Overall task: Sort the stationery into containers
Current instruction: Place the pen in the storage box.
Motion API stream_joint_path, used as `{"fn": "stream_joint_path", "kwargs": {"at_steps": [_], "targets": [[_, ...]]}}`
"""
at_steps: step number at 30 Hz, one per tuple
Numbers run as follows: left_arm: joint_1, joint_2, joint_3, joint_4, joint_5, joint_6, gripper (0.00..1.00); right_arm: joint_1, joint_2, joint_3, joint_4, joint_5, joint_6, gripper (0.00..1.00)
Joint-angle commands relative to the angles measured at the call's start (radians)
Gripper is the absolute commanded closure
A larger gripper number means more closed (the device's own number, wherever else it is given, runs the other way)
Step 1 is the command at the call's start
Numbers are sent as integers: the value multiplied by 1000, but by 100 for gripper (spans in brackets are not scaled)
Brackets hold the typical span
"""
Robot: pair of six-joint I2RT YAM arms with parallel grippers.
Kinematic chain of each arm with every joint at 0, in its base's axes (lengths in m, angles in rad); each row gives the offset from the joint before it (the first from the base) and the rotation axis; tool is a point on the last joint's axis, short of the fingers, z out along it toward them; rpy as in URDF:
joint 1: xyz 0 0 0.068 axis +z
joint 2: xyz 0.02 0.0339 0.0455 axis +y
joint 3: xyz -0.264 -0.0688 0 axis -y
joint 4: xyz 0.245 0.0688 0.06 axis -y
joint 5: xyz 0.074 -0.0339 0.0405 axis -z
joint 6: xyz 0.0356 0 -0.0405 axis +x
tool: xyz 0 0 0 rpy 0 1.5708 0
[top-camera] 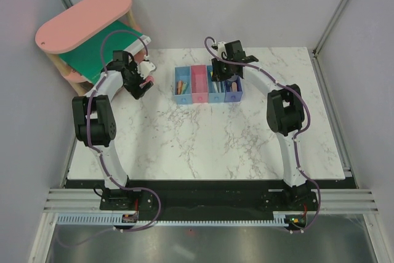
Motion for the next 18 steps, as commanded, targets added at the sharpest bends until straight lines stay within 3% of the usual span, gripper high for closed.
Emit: {"fn": "stream_joint_path", "kwargs": {"at_steps": [1,2,5,12,18], "targets": [[6,-25,-9,-13,10,39,0,5,-9,-8,53,-6,-12,57],[5,-22,-7,-7,-5,39,0,3,-8,-8,54,-5,-11,50],[6,-5,-6,19,-41,44,0,6,-8,-7,56,-8,-15,43],[6,20,-43,125,-108,91,0,11,-5,-15,54,-17,-15,39],[6,61,-55,135,-85,125,0,14,-11,-18,54,-20,-11,39]]}}
